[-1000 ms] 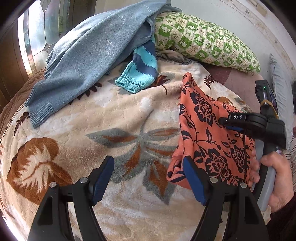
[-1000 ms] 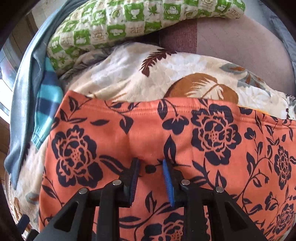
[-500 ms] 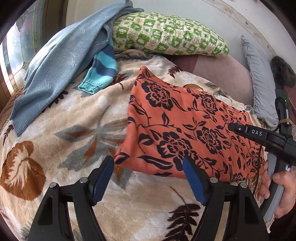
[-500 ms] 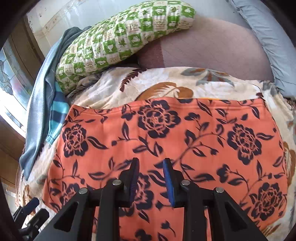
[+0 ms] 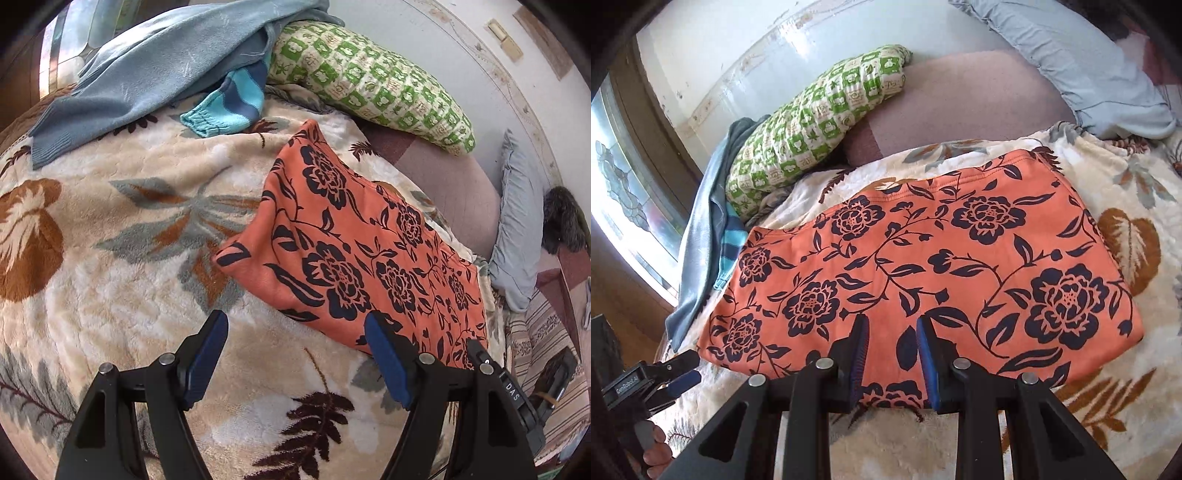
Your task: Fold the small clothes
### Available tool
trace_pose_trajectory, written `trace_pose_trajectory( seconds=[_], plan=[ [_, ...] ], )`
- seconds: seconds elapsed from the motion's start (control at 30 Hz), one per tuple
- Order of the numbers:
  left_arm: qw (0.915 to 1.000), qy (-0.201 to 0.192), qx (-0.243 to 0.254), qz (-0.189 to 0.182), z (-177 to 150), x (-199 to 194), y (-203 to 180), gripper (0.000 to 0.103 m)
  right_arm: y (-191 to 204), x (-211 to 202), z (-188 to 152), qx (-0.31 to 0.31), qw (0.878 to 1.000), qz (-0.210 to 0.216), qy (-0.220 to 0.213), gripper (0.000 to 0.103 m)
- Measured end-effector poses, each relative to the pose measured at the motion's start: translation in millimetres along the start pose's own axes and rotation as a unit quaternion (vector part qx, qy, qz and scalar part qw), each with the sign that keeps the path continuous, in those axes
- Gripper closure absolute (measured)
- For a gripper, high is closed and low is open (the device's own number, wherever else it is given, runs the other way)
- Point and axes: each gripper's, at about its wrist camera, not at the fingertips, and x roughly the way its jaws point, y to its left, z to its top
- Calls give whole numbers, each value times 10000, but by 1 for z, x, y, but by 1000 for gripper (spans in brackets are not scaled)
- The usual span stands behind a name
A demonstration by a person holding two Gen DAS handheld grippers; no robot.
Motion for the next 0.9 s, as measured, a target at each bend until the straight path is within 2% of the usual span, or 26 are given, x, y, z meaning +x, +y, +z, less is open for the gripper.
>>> trace_pose_trajectory(
  seconds=[0.03,0.1,0.17,0.33,0.43,0.47,0.5,0.67,0.77,0.87,0.9],
  plan=[
    [10000,-19,-89,-10,0,0,4,26,-8,3,-3,158,9999,-11,29,73],
    [9997,-28,-263,14,1,3,11,26,-25,14,-1,680,9969,122,381,73],
    [9986,14,-531,-42,3,9,17,26,-38,16,4,1010,9936,346,382,73],
    [9948,226,-978,-149,9,35,23,26,-45,6,19,1107,9920,554,265,73],
    [9937,122,-1060,-338,15,40,21,27,-49,3,26,1171,9906,661,250,73],
    [9931,136,-1064,-481,18,43,20,34,-50,3,28,1193,9901,693,254,73],
    [9923,189,-1085,-565,21,46,19,46,-51,3,30,1217,9896,720,259,73],
    [9928,113,-1063,-534,29,56,14,65,-53,8,36,1187,9896,759,297,73],
    [9939,24,-976,-520,33,56,7,63,-54,14,39,1157,9898,757,352,73],
    [9935,79,-1032,-477,33,68,6,33,-55,22,39,1098,9905,719,423,73],
    [9931,1,-1082,-462,34,68,6,33,-56,25,39,1095,9904,711,459,73]
  ],
)
